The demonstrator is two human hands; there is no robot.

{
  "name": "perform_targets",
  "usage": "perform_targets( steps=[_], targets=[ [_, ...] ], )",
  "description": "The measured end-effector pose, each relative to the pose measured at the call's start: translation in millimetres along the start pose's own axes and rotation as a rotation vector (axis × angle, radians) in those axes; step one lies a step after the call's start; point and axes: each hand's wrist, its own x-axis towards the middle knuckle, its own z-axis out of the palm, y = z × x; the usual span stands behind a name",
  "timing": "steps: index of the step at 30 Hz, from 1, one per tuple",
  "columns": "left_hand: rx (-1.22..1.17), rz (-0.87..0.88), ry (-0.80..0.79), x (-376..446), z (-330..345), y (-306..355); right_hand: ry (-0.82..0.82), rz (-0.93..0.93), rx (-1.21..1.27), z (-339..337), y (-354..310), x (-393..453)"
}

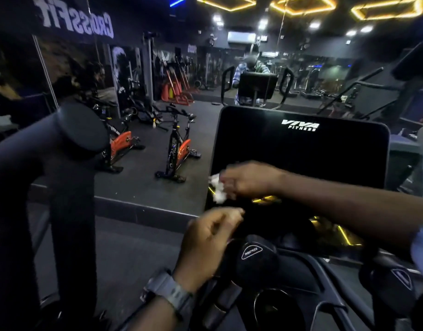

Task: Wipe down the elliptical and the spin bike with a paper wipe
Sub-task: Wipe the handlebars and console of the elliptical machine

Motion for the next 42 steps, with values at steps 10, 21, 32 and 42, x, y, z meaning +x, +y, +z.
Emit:
perform_targets(
  steps=[10, 21, 32, 42],
  targets=[
    [-0.053, -0.338, 0.060, 120.6, -21.0, -0.9, -0.174, -0.148, 0.125, 15.1, -59.0, -21.2],
    [-0.094, -0.446, 0.054, 180.9, -13.0, 55.9, 0.232, 0.613, 0.021, -24.6, 46.1, 22.1],
    [-0.230, -0.465, 0.053, 192.7, -11.0, 36.9, 0.390, 0.769, -0.039, -35.1, 86.3, 46.0],
    [-0.181, -0.494, 0.070, 203.0, -5.4, 17.1, 0.410, 0.930, -0.068, -35.9, 98.7, -24.6]
  ],
)
